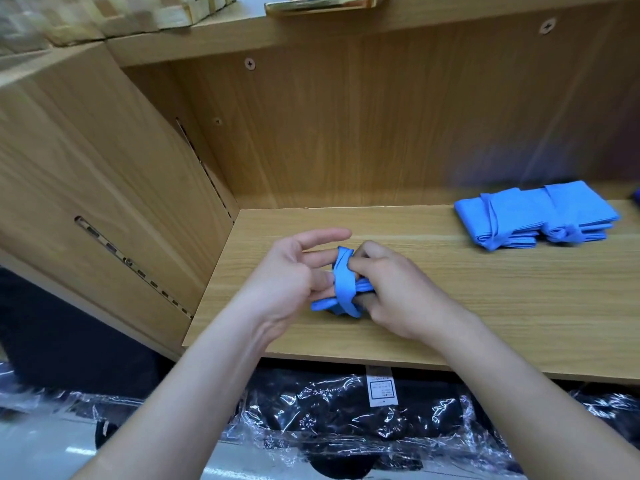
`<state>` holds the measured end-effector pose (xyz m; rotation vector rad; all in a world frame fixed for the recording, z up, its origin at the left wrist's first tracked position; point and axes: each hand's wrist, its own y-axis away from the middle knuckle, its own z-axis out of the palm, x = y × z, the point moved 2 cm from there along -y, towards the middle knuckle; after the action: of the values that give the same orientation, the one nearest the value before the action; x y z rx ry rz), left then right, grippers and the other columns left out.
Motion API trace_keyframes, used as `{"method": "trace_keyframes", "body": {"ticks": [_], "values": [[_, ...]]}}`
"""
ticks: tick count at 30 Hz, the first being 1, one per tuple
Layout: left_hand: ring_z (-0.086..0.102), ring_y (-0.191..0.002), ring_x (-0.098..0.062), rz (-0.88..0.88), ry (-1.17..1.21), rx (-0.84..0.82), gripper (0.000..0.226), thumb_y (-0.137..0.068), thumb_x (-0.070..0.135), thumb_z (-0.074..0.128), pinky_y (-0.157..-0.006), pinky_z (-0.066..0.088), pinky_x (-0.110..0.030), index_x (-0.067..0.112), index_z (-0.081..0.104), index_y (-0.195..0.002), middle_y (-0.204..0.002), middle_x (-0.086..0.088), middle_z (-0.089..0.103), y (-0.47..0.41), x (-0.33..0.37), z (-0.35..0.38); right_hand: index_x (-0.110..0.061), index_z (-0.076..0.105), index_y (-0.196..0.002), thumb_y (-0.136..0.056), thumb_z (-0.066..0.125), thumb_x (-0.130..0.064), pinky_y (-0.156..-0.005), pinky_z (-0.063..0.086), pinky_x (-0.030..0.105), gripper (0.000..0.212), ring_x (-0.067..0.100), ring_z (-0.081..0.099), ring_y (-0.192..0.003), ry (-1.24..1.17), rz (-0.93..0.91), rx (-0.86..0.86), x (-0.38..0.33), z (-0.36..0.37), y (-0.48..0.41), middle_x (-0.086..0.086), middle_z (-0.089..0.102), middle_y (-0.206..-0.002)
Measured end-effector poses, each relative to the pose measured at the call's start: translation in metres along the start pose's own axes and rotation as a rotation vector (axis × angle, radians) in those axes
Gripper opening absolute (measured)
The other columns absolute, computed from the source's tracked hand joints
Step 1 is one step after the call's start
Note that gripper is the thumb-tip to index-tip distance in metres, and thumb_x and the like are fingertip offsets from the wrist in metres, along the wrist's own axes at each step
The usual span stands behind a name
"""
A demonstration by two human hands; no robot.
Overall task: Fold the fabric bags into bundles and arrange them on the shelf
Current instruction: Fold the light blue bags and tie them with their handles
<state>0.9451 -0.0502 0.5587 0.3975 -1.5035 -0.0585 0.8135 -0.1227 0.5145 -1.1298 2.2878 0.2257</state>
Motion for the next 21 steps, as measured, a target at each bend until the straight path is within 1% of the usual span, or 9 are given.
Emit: {"method": "trace_keyframes", "body": {"ticks": [4,8,10,12,14,16,18,19,21], "values": [[0.071,-0.089,-0.015,0.124,-0.269,-0.041,0.065,-0.080,-0.030,0.039,-0.077,0.058,-0.025,0.021,0.070,-0.106,-0.106,-0.001,0.072,0.000,0.005,0.002,-0.028,0.038,-0.063,-0.072,0.061,0.002,-0.073,0.045,0.035,0.038,0.022,0.053,-0.083,-0.007,-0.023,-0.016,-0.001,-0.017,-0.003,-0.001,0.054,-0.090],[0.051,-0.095,-0.001,0.455,-0.951,0.069,0.052,-0.079,0.007,0.074,-0.082,0.041,-0.013,0.041,0.067,-0.118,-0.102,0.021,0.067,-0.002,0.005,0.003,-0.029,0.037,-0.057,-0.070,0.054,0.004,-0.062,0.045,0.032,0.039,0.020,0.054,-0.075,0.039,-0.015,-0.086,0.001,-0.032,-0.003,-0.005,0.060,-0.086],[0.044,-0.089,-0.003,0.635,-1.008,0.076,0.044,-0.074,0.026,0.079,-0.080,0.037,-0.011,0.033,0.069,-0.117,-0.096,0.017,0.062,-0.004,0.003,0.001,-0.028,0.042,-0.059,-0.071,0.055,0.002,-0.062,0.048,0.034,0.034,0.019,0.056,-0.073,0.062,-0.021,-0.123,0.002,-0.035,-0.004,-0.007,0.062,-0.082],[0.043,-0.087,-0.008,0.761,-1.065,0.107,0.035,-0.074,0.038,0.071,-0.076,0.046,-0.024,0.025,0.073,-0.107,-0.091,0.010,0.059,-0.006,0.001,0.000,-0.023,0.051,-0.063,-0.072,0.056,-0.001,-0.060,0.050,0.039,0.024,0.021,0.057,-0.068,0.054,-0.024,-0.154,0.002,-0.032,-0.005,-0.003,0.062,-0.072],[0.045,-0.089,-0.012,0.855,-1.166,0.116,0.031,-0.082,0.041,0.059,-0.065,0.052,-0.039,0.020,0.071,-0.100,-0.093,0.006,0.059,-0.008,0.002,-0.002,-0.017,0.056,-0.066,-0.073,0.055,0.000,-0.057,0.048,0.040,0.018,0.021,0.054,-0.062,0.020,-0.024,-0.172,0.000,-0.028,-0.005,-0.001,0.058,-0.062],[0.049,-0.087,-0.018,0.965,-1.253,0.095,0.030,-0.089,0.035,0.051,-0.059,0.052,-0.041,0.013,0.070,-0.096,-0.093,0.000,0.061,-0.007,0.004,-0.004,-0.017,0.052,-0.061,-0.072,0.056,0.000,-0.055,0.044,0.039,0.021,0.019,0.045,-0.056,-0.006,-0.009,-0.184,-0.002,-0.026,-0.006,-0.003,0.051,-0.055],[0.054,-0.083,-0.023,1.096,-1.314,0.079,0.024,-0.092,0.023,0.052,-0.067,0.049,-0.037,0.007,0.070,-0.092,-0.092,-0.006,0.063,-0.006,0.003,-0.007,-0.017,0.055,-0.062,-0.071,0.060,-0.001,-0.052,0.040,0.035,0.019,0.013,0.039,-0.055,-0.078,0.009,-0.196,-0.001,-0.029,-0.006,-0.005,0.047,-0.054],[0.056,-0.083,-0.024,1.116,-1.298,0.058,0.020,-0.091,0.018,0.054,-0.072,0.047,-0.032,0.005,0.070,-0.092,-0.092,-0.006,0.065,-0.004,0.001,-0.008,-0.017,0.061,-0.067,-0.070,0.064,-0.001,-0.053,0.038,0.032,0.016,0.010,0.039,-0.055,-0.142,0.021,-0.203,0.001,-0.032,-0.006,-0.007,0.049,-0.056],[0.062,-0.088,-0.021,1.022,-1.122,-0.025,0.016,-0.087,0.013,0.056,-0.081,0.048,-0.028,0.006,0.068,-0.094,-0.097,-0.003,0.069,0.001,0.001,-0.009,-0.020,0.066,-0.082,-0.068,0.072,0.000,-0.055,0.038,0.028,0.025,0.007,0.044,-0.058,-0.311,0.056,-0.208,0.005,-0.037,-0.006,-0.006,0.057,-0.064]]}}
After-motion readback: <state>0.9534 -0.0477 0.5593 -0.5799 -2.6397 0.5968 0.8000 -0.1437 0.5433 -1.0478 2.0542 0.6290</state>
